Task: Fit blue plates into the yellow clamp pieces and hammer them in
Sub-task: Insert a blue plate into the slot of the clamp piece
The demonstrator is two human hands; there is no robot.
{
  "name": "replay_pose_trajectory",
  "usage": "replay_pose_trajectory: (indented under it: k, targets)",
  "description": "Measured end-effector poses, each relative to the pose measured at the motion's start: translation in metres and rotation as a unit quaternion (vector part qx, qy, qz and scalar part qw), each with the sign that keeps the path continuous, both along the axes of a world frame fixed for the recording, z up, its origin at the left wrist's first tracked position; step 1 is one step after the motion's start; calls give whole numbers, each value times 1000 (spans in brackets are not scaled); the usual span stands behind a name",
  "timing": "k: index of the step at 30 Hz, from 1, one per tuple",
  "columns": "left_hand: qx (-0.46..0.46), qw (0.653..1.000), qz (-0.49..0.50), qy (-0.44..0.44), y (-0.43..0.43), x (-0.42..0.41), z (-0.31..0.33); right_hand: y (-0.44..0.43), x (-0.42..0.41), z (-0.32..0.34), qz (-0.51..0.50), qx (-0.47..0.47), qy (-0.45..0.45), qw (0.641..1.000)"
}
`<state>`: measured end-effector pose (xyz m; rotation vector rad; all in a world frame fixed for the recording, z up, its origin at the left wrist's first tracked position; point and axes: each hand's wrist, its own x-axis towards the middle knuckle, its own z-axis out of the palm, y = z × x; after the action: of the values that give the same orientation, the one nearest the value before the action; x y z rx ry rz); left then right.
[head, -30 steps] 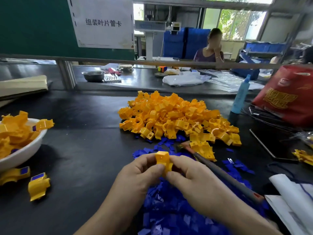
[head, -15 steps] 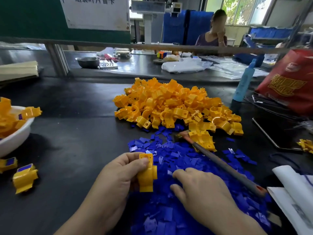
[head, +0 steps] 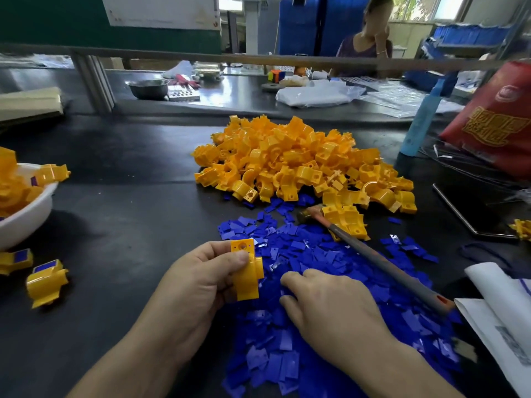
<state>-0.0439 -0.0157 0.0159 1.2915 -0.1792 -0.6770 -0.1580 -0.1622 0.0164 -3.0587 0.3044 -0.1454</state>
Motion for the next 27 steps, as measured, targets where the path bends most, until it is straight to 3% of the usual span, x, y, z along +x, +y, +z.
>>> replay_pose_trajectory:
  k: [12,17,19,23,25,27]
  targets:
    - [14,1000,-6,-17,0,-3,0,-14,0,0,-23,159,-152,975]
    - [32,999,-14,-41,-2,-6,1,-12,-4,7,-37,212,-167,962]
    - [31,998,-17,-45,-2,-8,1,-13,-4,10,-50,332,-175,926]
    - [28,997,-27,-59,-2,-14,2,-11,-6,18,-40,575,-176,798]
    - [28,997,-26,-73,-3,-16,1,-10,-6,21,-32,653,-186,733]
    - [25,995,-34,-86,-4,-18,1,-8,-6,21,-29,686,-195,700]
